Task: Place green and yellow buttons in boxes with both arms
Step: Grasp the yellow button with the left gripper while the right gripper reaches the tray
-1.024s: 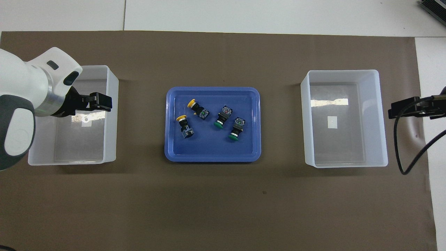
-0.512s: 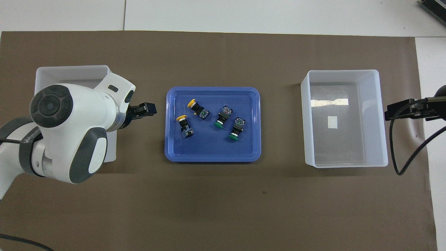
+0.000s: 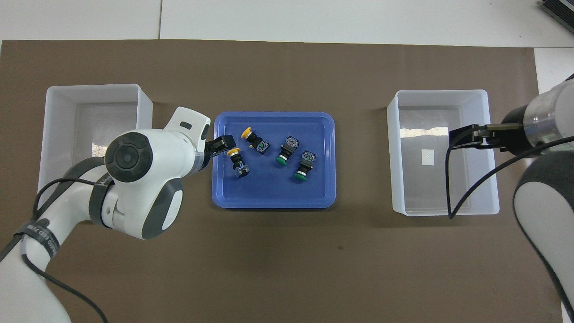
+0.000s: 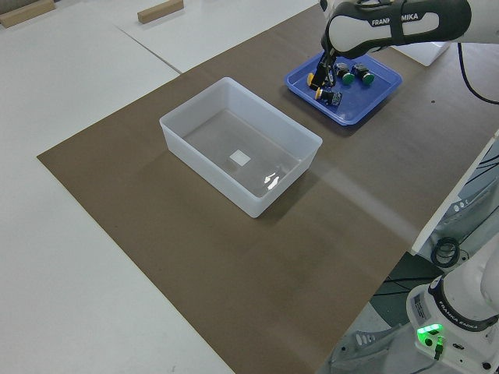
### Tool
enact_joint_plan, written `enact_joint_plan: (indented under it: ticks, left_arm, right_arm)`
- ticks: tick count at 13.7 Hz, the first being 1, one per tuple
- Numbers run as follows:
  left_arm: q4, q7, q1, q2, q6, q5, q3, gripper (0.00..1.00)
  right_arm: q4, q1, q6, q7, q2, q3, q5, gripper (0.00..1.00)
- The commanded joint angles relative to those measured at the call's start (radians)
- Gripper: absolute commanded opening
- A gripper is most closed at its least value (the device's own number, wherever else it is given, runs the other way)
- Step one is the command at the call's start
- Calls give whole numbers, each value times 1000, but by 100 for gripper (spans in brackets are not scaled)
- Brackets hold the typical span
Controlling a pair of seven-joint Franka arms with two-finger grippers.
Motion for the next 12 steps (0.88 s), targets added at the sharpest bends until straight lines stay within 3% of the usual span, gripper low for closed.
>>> enact_joint_plan:
  ticks: [1, 5, 7, 10, 12]
  left_arm:
    - [-2, -58, -42, 56, 52, 12, 15, 100]
    - [-6, -141, -91, 123, 131, 12, 17, 100]
    - [-22, -153, -93, 123, 131, 12, 17, 92]
    - [-22, -155, -95, 123, 123, 10, 17, 50]
    - [-11, -154, -82, 123, 105, 12, 17, 33]
  right_arm:
    - [-59, 26, 77, 60, -3, 3, 5, 100]
    - [-55, 158, 242, 294, 132, 3, 22, 100]
    - [-55, 216, 314, 434, 198, 3, 43, 100]
    - [-64, 260, 427, 548, 278, 3, 55, 100]
    - [-97, 260, 486, 565, 301, 3, 112, 100]
